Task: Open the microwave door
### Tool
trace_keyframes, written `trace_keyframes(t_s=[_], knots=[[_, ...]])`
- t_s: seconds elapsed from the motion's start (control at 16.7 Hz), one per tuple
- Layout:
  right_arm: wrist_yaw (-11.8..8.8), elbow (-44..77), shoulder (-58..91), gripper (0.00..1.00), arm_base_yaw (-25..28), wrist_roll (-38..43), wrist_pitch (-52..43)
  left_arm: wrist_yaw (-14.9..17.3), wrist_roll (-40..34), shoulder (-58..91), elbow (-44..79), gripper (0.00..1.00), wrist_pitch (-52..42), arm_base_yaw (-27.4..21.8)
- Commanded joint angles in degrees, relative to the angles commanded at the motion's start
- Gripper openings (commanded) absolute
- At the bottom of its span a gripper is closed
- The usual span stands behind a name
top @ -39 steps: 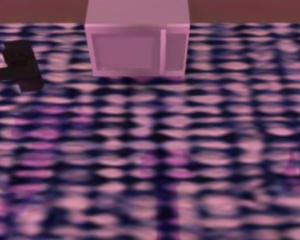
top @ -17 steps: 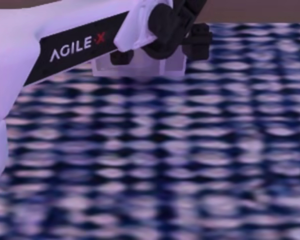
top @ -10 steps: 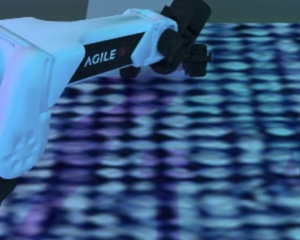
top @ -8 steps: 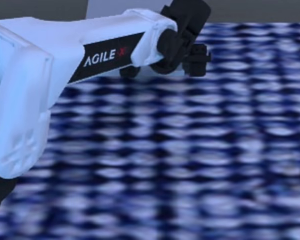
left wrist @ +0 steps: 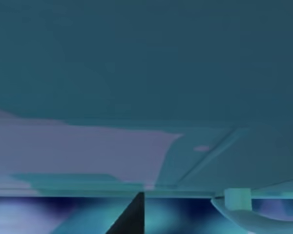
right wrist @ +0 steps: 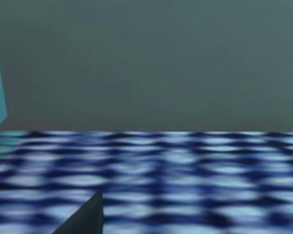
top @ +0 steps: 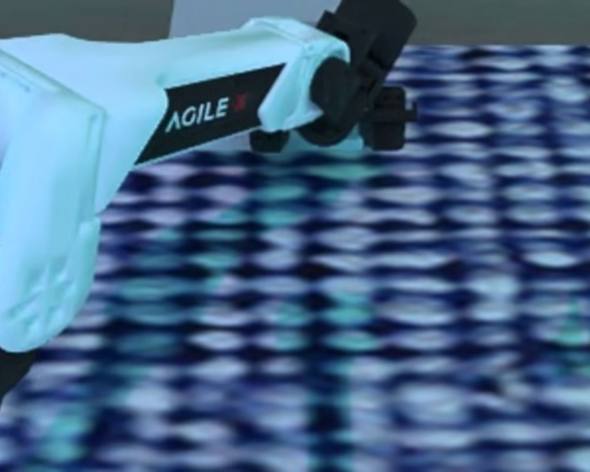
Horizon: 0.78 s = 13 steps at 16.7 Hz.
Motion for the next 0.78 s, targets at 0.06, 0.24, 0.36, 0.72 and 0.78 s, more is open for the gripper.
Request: trace_keyframes(t_s=[0.06,0.24,0.36,0.72,0.78], knots=[[0.0,0.0,0.0,1.0,0.0,0.0,0.0,0.0,0.0,0.0,0.0,0.47,0.0,0.0],[0.0,0.0,0.0,1.0,0.0,0.0,0.0,0.0,0.0,0.0,0.0,0.25,0.0,0.0],[0.0,0.0,0.0,1.0,0.0,0.0,0.0,0.0,0.0,0.0,0.0,0.1,0.0,0.0],[0.0,0.0,0.0,1.0,0.0,0.0,0.0,0.0,0.0,0.0,0.0,0.0,0.0,0.0],[0.0,0.0,0.0,1.0,0.0,0.0,0.0,0.0,0.0,0.0,0.0,0.0,0.0,0.0]])
